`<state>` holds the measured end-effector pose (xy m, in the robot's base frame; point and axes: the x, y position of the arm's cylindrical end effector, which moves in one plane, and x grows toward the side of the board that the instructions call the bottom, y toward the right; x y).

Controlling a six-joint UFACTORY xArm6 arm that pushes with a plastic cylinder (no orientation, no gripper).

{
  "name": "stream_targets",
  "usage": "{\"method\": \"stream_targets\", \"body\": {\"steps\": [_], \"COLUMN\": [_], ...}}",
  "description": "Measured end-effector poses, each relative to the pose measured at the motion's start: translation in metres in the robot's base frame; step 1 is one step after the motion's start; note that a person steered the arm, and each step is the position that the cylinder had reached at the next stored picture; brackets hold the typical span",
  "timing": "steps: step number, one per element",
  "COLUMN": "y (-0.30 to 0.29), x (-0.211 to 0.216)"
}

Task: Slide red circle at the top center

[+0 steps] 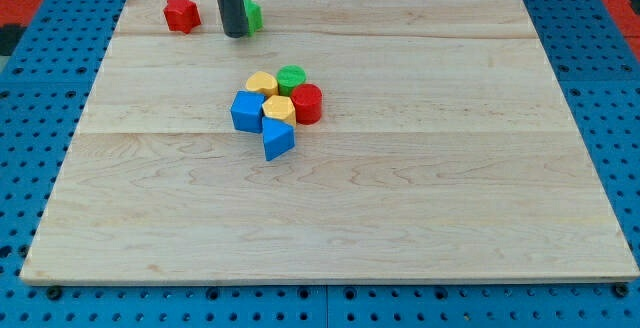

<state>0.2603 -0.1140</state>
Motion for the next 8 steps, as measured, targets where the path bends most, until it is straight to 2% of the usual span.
{"method": "stream_targets", "body": {"steps": [1, 2, 3, 4, 5, 6, 7, 8], "y": [0.003, 0.054, 0.138, 0.157, 0.068, 0.076, 0.138, 0.156], "x": [0.001, 0.042, 0.108, 0.198, 0.191, 0.162, 0.162, 0.14]}}
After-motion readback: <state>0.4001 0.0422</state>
